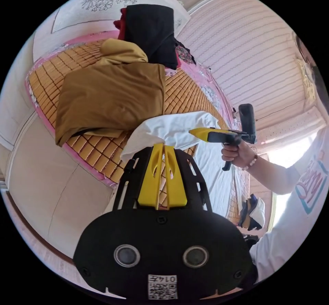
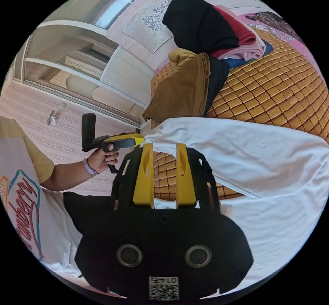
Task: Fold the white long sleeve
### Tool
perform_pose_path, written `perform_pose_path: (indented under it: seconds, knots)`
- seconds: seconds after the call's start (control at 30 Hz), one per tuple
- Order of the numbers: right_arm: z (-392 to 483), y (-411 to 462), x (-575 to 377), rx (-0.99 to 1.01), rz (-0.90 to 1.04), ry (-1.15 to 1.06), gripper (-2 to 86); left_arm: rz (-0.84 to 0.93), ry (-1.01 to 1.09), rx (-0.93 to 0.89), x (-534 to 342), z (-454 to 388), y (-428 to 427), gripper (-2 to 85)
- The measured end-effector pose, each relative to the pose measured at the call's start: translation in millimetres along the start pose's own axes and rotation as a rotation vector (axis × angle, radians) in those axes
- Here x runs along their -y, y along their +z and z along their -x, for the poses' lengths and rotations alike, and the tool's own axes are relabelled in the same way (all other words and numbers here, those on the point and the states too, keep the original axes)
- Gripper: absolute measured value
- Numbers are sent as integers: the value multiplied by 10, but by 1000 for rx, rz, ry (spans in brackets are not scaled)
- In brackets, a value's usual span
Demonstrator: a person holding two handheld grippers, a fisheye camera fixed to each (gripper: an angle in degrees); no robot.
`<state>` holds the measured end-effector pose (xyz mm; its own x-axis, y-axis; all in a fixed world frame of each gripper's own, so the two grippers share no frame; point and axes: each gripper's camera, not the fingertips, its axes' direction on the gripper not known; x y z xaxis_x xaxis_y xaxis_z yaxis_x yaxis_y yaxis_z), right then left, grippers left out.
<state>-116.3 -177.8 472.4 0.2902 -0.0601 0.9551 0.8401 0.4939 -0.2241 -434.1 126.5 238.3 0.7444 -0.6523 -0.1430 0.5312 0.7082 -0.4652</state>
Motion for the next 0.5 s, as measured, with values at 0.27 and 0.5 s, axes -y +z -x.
perform_pose_path:
  seconds: [0.27,0.5]
  knots:
    - [-360,-269,-210,103,-117,162,103,-176,-37,-141,100,-29,-329,-10]
    - [-501,-907,-1122,88,-285,302,92,-357,172,-307,599,-588,-571,-10]
